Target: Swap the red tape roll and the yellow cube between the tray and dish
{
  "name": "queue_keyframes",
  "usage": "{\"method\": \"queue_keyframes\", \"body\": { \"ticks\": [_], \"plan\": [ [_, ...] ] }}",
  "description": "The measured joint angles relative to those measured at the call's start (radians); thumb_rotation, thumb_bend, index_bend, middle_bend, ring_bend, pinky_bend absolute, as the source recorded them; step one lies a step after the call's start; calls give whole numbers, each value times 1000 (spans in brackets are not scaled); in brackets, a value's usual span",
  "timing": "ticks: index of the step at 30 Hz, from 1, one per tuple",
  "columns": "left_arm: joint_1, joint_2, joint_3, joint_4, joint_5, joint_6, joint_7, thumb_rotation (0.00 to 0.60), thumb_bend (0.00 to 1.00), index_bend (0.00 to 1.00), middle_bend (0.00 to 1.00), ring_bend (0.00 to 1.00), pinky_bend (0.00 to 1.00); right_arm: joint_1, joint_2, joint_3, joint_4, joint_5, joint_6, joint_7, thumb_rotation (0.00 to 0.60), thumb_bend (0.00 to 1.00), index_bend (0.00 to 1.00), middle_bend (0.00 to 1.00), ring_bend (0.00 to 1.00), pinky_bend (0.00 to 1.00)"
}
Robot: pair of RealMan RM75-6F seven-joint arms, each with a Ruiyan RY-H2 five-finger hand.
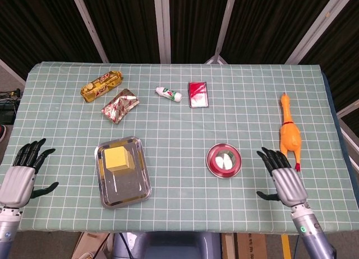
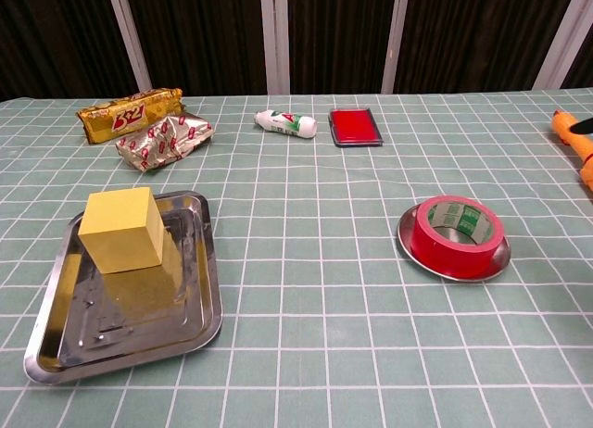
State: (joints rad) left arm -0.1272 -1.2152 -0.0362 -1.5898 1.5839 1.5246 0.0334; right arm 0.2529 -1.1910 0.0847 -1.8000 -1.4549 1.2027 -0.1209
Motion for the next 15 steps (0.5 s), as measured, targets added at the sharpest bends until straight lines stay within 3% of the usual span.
{"method": "queue_keyframes", "body": {
  "ticks": [8,15],
  "plan": [
    [0,0,-6,-1,-15,-2,-2,600,44,189,0,0,8,153,-85,76,-31,212,-165,-167,600,0,13,0,0,0],
    [2,8,-10,-4,-24,-2,-10,600,44,189,0,0,16,257,-166,105,-12,394,-237,-299,600,0,12,0,0,0]
  ]
}}
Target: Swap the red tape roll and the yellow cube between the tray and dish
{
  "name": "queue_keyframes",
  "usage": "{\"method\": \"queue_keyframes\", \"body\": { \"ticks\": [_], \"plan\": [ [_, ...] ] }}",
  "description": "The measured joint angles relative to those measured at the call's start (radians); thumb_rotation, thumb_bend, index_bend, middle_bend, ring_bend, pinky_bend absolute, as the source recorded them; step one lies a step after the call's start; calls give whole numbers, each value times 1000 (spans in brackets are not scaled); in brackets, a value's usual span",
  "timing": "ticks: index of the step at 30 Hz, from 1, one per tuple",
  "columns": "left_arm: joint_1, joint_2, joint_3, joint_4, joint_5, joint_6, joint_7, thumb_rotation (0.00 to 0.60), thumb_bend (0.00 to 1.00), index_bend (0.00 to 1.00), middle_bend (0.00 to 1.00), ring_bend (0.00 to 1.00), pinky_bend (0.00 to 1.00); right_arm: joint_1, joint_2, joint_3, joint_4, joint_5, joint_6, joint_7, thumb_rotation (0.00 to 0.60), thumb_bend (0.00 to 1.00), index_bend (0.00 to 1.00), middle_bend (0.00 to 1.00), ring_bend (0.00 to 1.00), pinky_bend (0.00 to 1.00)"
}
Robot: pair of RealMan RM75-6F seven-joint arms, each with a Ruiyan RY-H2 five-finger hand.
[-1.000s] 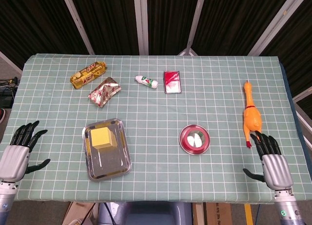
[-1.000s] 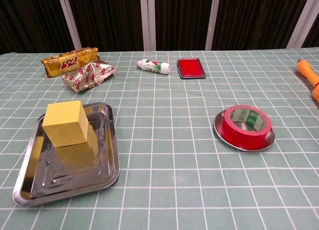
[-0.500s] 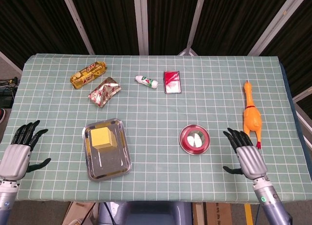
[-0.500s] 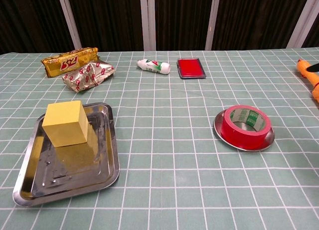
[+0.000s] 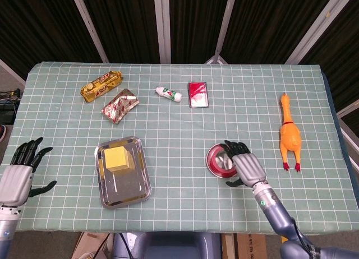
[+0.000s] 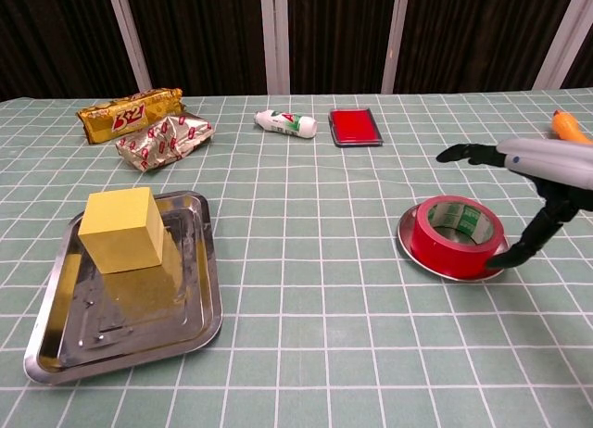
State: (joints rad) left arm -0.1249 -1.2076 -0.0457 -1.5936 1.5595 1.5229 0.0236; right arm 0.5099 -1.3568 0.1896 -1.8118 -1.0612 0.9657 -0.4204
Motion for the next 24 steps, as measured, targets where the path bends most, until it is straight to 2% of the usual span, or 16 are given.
{"method": "queue_keyframes", "body": {
  "ticks": [8,16,18,24],
  "plan": [
    [4,1,-4,-2,-6,6,5,600,44,189,0,0,16,83,-48,14,60,129,-41,-44,600,0,12,0,0,0],
    [4,-6,-6,-2,-11,6,20,600,44,189,0,0,16,111,-51,2,105,178,-71,-24,600,0,16,0,0,0],
    [4,-7,-6,-1,-12,5,24,600,44,189,0,0,16,115,-52,-5,117,181,-77,-18,600,0,46,0,12,5],
    [3,-12,-7,-3,-14,2,33,600,44,189,0,0,16,121,-70,-14,148,169,-69,14,600,0,165,49,121,135]
  ]
}}
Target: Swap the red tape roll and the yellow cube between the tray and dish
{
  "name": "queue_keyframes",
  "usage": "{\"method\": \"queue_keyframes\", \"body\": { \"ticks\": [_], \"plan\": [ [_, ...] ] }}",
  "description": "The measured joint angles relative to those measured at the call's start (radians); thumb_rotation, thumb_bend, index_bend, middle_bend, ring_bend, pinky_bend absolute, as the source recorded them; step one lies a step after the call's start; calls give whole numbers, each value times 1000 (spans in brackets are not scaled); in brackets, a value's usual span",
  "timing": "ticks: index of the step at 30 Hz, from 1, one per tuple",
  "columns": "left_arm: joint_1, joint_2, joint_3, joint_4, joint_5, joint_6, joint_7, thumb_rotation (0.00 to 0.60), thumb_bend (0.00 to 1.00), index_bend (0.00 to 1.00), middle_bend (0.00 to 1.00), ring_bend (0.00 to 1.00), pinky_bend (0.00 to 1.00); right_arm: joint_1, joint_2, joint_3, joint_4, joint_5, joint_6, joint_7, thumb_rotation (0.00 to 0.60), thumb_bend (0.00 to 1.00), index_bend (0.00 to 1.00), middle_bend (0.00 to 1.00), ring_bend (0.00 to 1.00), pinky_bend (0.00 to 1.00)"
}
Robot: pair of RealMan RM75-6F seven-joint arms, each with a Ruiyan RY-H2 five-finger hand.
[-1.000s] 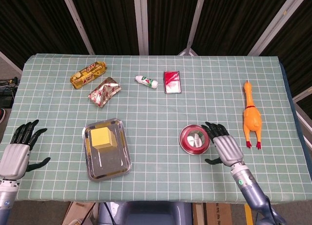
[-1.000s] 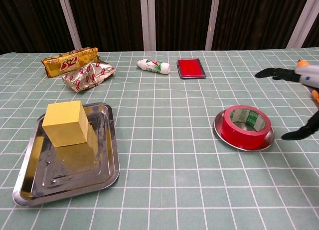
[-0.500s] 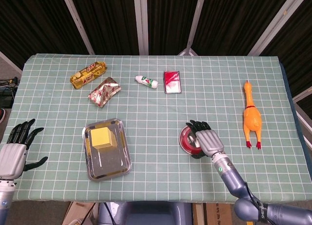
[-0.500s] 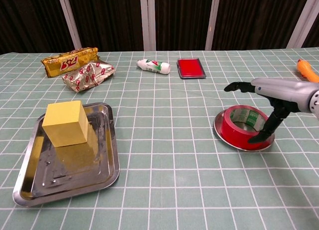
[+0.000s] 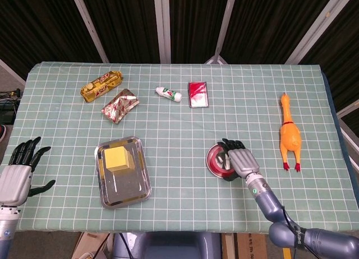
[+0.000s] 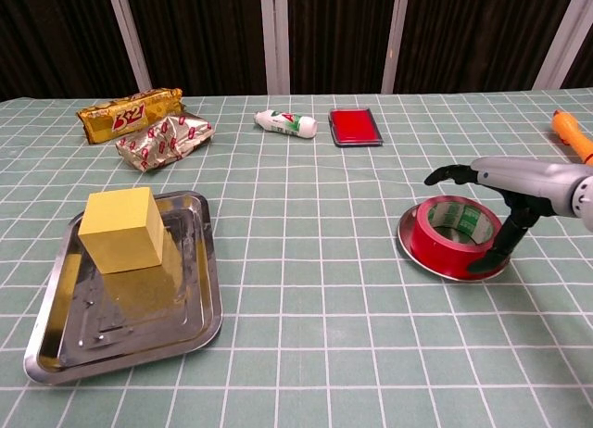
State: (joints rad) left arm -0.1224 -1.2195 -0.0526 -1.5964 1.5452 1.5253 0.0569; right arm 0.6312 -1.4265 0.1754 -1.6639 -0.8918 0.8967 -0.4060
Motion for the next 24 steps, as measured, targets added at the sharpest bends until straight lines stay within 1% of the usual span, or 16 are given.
{"method": "queue_keyframes", "body": {
  "ticks": [2,5,8,11,13,18,24],
  "plan": [
    [0,0,0,0,-1,-2,0,600,44,189,0,0,15,1,-9,-2,12,-9,2,17,600,0,175,63,146,142],
    [-1,0,-1,-1,-3,-3,2,600,44,189,0,0,16,9,-20,-8,37,-15,-7,24,600,2,203,88,202,189],
    [0,1,-1,-1,-2,1,0,600,44,189,0,0,16,18,-31,-14,55,-17,-13,30,600,25,238,133,270,270],
    [1,2,-1,-1,-1,3,-4,600,44,190,0,0,16,24,-39,-16,67,-28,-14,42,600,88,255,170,334,370],
    [1,3,-1,-1,0,3,-6,600,44,192,0,0,16,27,-44,-17,72,-34,-10,44,600,122,275,192,367,418],
    [2,4,-2,-1,-1,4,-8,600,44,194,0,0,16,32,-52,-17,81,-55,14,44,600,168,317,226,411,476],
    [4,5,-3,-1,-3,7,-13,600,44,194,0,0,16,44,-44,11,65,-85,51,45,600,177,322,230,422,482]
  ]
}}
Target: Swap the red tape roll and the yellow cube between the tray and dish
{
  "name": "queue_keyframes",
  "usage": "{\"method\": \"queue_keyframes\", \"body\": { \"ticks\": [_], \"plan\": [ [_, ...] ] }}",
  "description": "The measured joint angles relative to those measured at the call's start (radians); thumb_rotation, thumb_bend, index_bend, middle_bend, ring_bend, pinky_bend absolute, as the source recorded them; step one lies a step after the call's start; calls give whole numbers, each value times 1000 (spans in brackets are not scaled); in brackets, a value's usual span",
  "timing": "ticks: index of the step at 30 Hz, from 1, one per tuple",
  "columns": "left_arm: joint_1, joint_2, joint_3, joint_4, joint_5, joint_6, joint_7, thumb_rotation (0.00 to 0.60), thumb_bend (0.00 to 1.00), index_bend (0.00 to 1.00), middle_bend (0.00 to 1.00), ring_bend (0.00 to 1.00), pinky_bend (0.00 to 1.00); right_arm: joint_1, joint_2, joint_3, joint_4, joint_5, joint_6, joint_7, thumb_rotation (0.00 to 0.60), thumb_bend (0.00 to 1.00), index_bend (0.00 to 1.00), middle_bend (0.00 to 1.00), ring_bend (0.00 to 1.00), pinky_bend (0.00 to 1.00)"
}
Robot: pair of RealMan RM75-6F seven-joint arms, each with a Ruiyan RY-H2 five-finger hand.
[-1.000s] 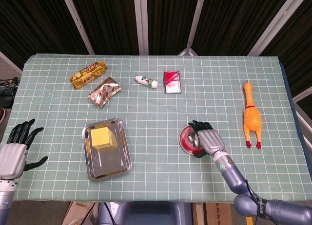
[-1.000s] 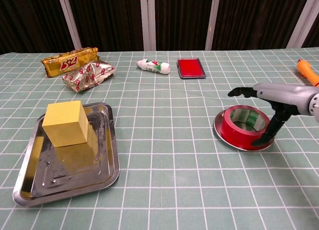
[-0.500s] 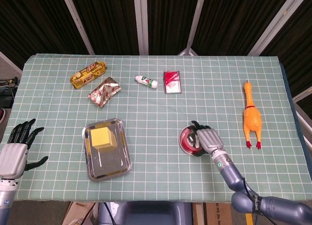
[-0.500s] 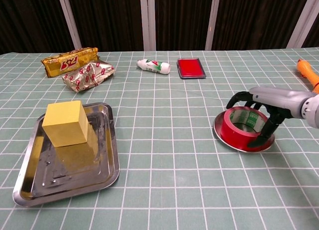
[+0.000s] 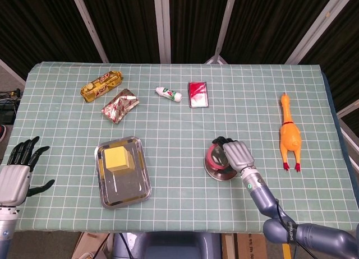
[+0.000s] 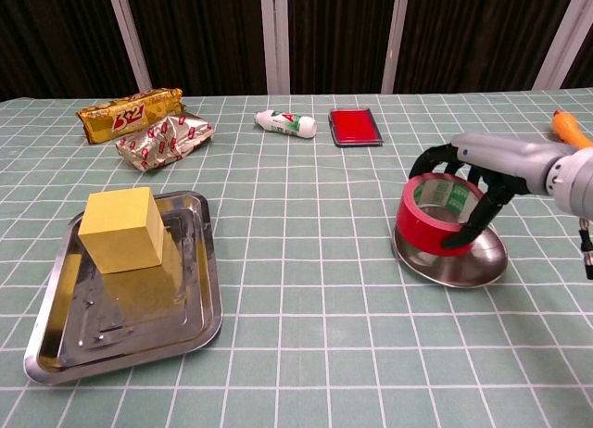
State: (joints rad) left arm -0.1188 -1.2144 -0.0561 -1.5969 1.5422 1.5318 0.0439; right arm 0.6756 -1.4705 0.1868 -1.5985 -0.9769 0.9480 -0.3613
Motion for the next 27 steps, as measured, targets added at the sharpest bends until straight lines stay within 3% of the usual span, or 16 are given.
{"method": "queue_keyframes", "body": {
  "ticks": [10,18,20,24,27],
  "plan": [
    [-3,-4,-15,8,-29,-9,1,600,44,194,0,0,16,117,-19,86,-13,84,-17,-84,600,177,322,230,433,482],
    [-17,-13,-19,21,-45,-40,14,600,44,194,0,0,16,240,-175,131,151,199,-72,-121,600,177,320,230,426,478],
    [-21,-15,-19,24,-49,-51,17,600,44,194,0,0,16,262,-218,134,207,213,-84,-119,600,177,280,225,366,418],
    [-27,-16,-16,28,-48,-60,18,600,44,194,0,0,16,288,-290,136,305,220,-105,-90,600,84,40,40,34,30],
    [-29,-16,-16,32,-50,-63,14,600,44,194,0,0,16,299,-316,129,343,223,-135,-64,600,27,0,0,0,0]
  ]
}}
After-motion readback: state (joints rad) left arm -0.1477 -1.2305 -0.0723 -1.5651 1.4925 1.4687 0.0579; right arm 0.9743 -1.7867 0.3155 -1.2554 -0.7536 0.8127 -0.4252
